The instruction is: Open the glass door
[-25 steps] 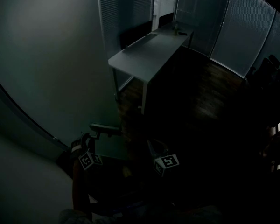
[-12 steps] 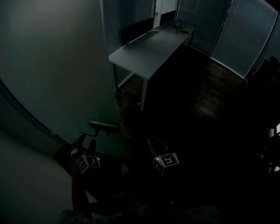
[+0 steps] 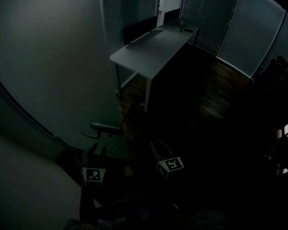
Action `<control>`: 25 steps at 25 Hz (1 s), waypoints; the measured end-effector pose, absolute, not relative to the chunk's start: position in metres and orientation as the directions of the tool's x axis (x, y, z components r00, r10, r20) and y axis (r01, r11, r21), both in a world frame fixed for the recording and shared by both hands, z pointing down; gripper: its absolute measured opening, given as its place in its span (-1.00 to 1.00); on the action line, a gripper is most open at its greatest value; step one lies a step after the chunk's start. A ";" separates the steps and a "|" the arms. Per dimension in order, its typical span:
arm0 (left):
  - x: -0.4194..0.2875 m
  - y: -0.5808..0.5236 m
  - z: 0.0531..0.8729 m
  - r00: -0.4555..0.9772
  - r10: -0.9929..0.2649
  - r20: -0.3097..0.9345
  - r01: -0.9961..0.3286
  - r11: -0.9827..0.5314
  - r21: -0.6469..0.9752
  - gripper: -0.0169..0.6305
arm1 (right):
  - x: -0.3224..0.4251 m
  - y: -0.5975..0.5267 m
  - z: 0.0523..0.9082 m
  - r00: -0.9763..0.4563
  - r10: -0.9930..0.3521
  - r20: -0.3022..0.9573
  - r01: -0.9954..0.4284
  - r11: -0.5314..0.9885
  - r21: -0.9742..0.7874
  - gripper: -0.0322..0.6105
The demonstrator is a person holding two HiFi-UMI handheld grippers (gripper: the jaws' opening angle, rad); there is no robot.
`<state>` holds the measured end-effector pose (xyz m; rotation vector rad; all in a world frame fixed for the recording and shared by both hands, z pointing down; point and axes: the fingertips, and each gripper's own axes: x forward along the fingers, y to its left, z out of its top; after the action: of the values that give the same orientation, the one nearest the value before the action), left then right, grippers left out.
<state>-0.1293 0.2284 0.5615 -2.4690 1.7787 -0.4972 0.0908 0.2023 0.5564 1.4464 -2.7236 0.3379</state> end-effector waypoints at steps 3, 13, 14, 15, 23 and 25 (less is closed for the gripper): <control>-0.124 0.236 0.551 0.289 -0.942 0.172 -0.946 -0.309 -0.099 -0.61 | 0.097 0.206 0.556 -0.553 -0.823 0.132 -0.830 0.529 -0.179 -0.90; -0.121 0.250 0.528 0.301 -0.949 0.090 -0.947 -0.287 0.142 -0.84 | 0.095 0.216 0.552 -0.535 -0.836 0.120 -0.840 0.510 -0.185 -0.90; -0.120 0.253 0.525 0.303 -0.950 0.083 -0.946 -0.288 0.148 -0.87 | 0.094 0.218 0.551 -0.534 -0.837 0.119 -0.840 0.509 -0.188 -0.90; -0.118 0.255 0.523 0.303 -0.950 0.076 -0.945 -0.289 0.152 -0.91 | 0.093 0.219 0.549 -0.534 -0.837 0.119 -0.840 0.508 -0.190 -0.90; -0.105 0.258 0.520 0.321 -0.942 0.097 -0.943 -0.309 0.126 -0.94 | 0.091 0.225 0.540 -0.537 -0.836 0.109 -0.837 0.512 -0.192 -0.90; -0.105 0.257 0.519 0.319 -0.943 0.098 -0.944 -0.308 0.117 -0.93 | 0.091 0.226 0.540 -0.537 -0.837 0.107 -0.837 0.513 -0.192 -0.90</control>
<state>-0.1053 0.2567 0.5192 -2.6717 1.9274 -0.0174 0.0911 0.2263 0.5395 1.5111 -2.7317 0.3476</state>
